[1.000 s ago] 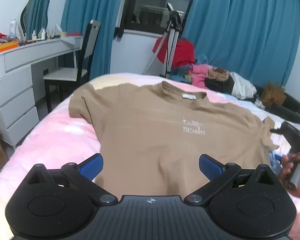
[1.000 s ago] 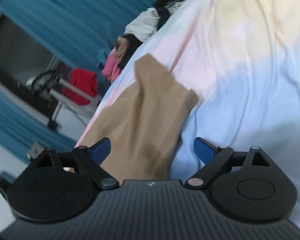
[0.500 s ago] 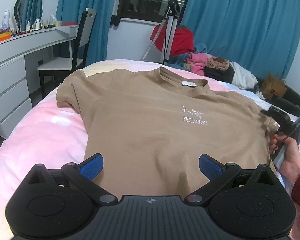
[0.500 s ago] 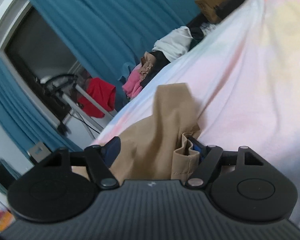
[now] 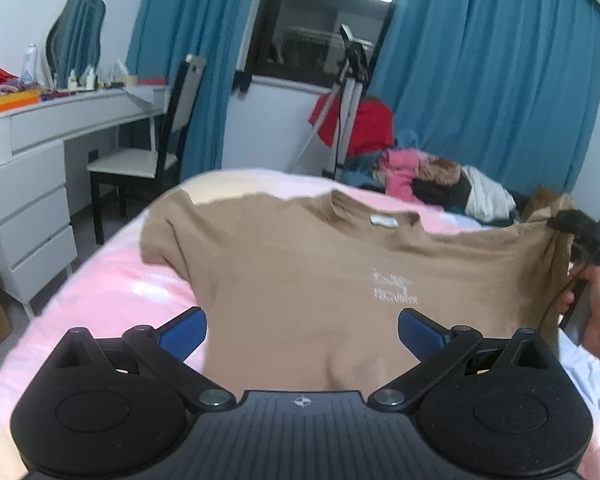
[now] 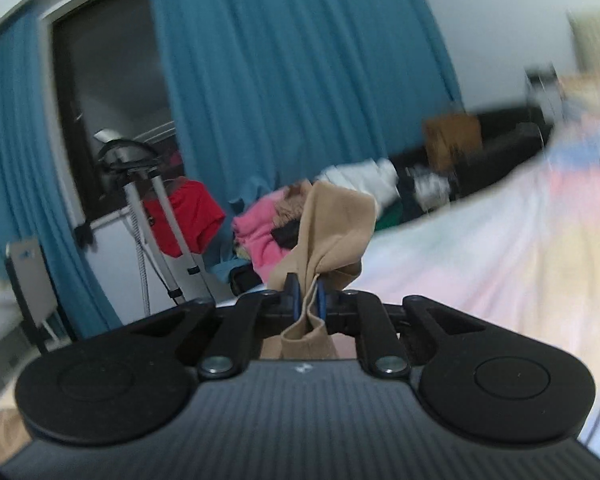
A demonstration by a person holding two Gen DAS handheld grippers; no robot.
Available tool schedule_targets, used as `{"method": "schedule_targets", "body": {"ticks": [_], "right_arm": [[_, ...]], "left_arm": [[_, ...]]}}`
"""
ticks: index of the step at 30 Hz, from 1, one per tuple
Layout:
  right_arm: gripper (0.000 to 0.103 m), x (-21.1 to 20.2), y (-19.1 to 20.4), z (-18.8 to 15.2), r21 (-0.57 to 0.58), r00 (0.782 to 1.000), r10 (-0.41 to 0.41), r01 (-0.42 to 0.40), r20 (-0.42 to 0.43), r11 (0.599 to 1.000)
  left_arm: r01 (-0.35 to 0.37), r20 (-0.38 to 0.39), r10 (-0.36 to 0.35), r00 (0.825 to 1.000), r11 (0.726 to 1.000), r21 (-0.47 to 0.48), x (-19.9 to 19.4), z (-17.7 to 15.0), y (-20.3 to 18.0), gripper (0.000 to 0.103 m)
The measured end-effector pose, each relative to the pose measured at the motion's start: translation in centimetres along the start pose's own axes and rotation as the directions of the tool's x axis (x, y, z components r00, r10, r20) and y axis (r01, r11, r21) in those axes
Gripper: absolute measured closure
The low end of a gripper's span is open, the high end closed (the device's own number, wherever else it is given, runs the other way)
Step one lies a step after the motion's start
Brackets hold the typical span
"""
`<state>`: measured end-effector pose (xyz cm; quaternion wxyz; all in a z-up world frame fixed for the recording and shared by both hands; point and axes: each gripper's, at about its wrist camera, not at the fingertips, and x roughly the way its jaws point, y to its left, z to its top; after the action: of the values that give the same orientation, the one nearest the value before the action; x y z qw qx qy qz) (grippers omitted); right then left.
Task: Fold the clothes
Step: 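Grasp the shirt's other side edge and sleeve with the right gripper, then fold the held side over the shirt body, then open the right gripper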
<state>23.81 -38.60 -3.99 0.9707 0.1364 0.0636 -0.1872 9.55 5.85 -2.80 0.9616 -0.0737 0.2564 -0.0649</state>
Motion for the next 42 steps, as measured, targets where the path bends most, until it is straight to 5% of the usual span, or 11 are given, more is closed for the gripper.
{"method": "schedule_targets", "body": {"ticks": [6, 14, 19, 20, 24, 30, 39, 42], "right_arm": [[0.091, -3.0, 9.9, 0.9, -0.165, 0.996, 0.082, -0.085, -0.026, 0.983], [0.091, -2.7, 22.9, -7.7, -0.282, 0.965, 0.186, -0.233, -0.184, 0.931], [0.088, -1.9, 25.3, -12.4, -0.289, 0.921, 0.209, -0.309, -0.329, 0.906], [0.083, -1.6, 25.2, -12.5, -0.256, 0.904, 0.226, -0.33, -0.362, 0.909], [0.038, -1.3, 24.4, -11.6, -0.162, 0.849, 0.319, -0.416, -0.421, 0.895], [0.036, -7.7, 20.6, -6.2, -0.086, 0.831, 0.428, -0.485, -0.354, 0.87], [0.036, -22.6, 9.1, -1.8, 0.073, 0.848, 0.421, -0.421, -0.323, 0.904], [0.036, -26.7, 5.7, -1.9, 0.114, 0.868, 0.414, -0.398, -0.273, 0.91]], "left_arm": [[-0.054, 0.036, 0.055, 0.998, 0.998, -0.017, -1.1, 1.0, 2.8, 0.0], [-0.089, 0.013, 0.09, 0.996, 0.992, -0.091, -0.7, 0.9, 7.0, 0.0], [-0.106, -0.007, 0.106, 0.994, 0.992, -0.073, 0.7, 0.6, 7.6, 0.0], [-0.099, -0.019, 0.098, 0.995, 0.991, -0.084, 1.2, 0.5, 7.8, 0.0], [-0.082, -0.047, 0.077, 0.996, 0.99, -0.118, 2.2, 0.3, 8.0, 0.0], [-0.064, -0.039, 0.06, 0.997, 0.993, -0.102, 2.0, 0.3, 6.5, 0.0], [-0.012, -0.045, 0.009, 0.999, 0.998, -0.064, 0.2, -1.0, 3.1, 0.0], [0.011, -0.054, -0.014, 0.998, 0.999, -0.043, -0.8, -1.7, 1.6, 0.002]]}}
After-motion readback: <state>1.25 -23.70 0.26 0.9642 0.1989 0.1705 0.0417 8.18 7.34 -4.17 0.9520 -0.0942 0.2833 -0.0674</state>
